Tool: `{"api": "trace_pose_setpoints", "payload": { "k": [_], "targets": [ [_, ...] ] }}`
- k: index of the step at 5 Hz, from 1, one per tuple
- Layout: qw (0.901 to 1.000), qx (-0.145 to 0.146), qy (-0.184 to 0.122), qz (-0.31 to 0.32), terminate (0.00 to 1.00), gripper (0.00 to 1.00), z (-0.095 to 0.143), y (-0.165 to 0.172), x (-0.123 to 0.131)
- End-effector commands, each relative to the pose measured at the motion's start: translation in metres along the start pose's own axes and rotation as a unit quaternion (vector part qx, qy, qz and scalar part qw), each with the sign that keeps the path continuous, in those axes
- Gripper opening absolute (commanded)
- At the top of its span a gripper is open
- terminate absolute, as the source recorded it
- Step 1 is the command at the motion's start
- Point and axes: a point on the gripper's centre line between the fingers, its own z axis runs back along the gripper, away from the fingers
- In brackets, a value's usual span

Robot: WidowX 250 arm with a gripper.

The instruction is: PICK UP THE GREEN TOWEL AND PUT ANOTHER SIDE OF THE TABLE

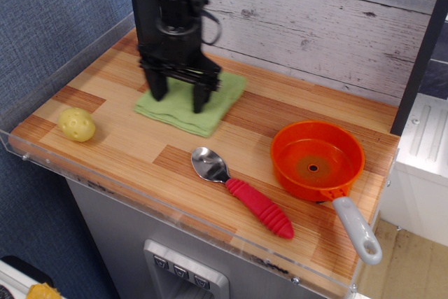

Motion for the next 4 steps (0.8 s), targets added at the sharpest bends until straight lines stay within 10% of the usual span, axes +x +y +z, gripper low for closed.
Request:
{"api": "trace_pose_setpoints", "payload": {
  "k": [1,4],
  "targets": [
    [0.9997,0.012,-0.023,0.001,0.0,1.0,0.016,0.036,0.004],
    [0.9989,0.018,-0.044,-0.002,0.0,1.0,0.036,0.04,0.016]
  ]
}}
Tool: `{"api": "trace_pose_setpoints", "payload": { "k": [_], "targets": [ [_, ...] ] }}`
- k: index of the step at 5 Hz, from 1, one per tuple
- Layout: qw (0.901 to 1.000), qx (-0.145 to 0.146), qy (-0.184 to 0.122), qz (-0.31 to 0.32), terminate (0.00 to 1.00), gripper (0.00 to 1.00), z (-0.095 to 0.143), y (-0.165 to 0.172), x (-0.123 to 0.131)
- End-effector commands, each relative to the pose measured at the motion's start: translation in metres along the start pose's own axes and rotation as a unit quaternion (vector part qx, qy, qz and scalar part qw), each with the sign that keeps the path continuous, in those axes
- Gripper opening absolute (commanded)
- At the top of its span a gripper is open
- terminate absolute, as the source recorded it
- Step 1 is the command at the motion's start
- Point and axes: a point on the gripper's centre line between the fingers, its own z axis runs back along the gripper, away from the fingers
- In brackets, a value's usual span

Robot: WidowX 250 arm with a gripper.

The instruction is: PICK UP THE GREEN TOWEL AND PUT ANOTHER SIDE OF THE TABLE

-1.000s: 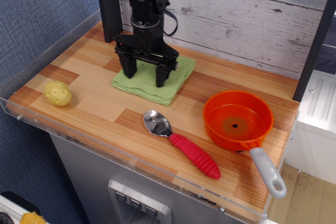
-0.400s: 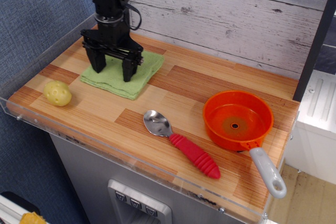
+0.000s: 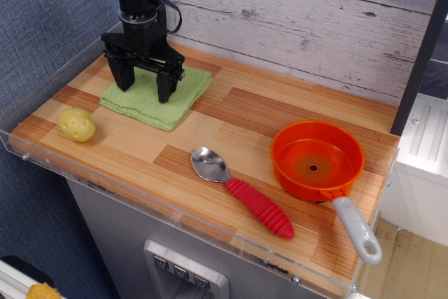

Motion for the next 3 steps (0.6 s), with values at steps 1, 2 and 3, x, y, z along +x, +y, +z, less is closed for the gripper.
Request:
{"api": "trace_pose_setpoints", "payload": {
  "k": [1,2,3],
  "targets": [
    [0.9992,0.032,-0.025,0.005,0.0,1.0,0.048,0.01,0.012],
    [0.9992,0.035,-0.021,0.008,0.0,1.0,0.067,0.01,0.009],
    [0.9985,0.042,-0.031,0.013,0.0,1.0,0.088,0.007,0.008]
  ]
}}
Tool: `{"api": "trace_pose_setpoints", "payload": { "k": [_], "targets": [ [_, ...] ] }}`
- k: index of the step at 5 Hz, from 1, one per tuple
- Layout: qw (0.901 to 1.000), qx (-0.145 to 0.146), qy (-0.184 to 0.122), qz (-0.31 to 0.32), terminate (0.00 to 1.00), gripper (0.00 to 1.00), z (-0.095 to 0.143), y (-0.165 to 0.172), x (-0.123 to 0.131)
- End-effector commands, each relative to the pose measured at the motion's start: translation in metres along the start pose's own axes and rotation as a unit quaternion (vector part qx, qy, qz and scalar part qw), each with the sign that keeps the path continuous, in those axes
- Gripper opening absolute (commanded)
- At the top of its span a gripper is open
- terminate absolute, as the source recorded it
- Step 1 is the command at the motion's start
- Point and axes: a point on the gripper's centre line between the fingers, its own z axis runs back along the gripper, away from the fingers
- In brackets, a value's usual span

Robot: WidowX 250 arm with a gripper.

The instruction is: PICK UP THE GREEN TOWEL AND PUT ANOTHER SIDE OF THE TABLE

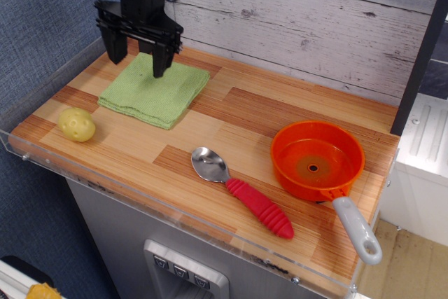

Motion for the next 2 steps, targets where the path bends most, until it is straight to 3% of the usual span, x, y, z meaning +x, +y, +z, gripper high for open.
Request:
{"api": "trace_pose_setpoints", "payload": {
  "k": [1,2],
  "targets": [
    [0.9984,0.024,-0.049,0.012,0.0,1.0,0.054,0.002,0.004],
    [0.9984,0.021,-0.047,0.023,0.0,1.0,0.066,-0.009,0.0]
  ]
}}
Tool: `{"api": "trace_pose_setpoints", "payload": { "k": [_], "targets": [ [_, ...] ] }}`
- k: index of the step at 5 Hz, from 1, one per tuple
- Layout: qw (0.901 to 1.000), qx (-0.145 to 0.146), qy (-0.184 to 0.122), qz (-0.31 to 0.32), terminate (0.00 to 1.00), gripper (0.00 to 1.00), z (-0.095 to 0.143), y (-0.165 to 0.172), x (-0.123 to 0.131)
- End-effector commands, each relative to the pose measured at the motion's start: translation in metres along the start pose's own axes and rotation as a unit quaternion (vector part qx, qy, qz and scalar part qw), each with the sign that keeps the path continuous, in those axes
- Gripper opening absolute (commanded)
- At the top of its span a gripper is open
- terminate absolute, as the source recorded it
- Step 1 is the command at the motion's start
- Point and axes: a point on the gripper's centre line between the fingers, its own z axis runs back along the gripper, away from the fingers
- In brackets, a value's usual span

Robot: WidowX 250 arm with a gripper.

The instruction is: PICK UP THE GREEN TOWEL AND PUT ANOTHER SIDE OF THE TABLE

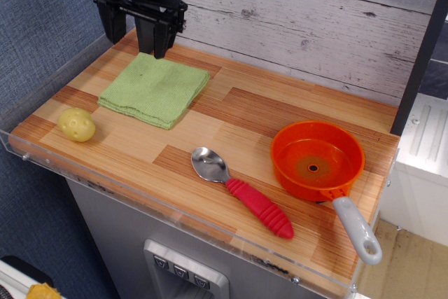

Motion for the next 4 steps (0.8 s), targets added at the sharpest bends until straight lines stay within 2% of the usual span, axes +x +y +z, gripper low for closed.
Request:
{"api": "trace_pose_setpoints", "payload": {
  "k": [1,2,4],
  "targets": [
    [0.9995,-0.013,-0.027,0.013,0.0,1.0,0.053,-0.026,-0.006],
    [0.9993,-0.035,-0.009,0.014,0.0,1.0,0.067,-0.044,-0.029],
    [0.9981,-0.061,-0.004,0.006,0.0,1.0,0.094,-0.086,-0.077]
  ]
}}
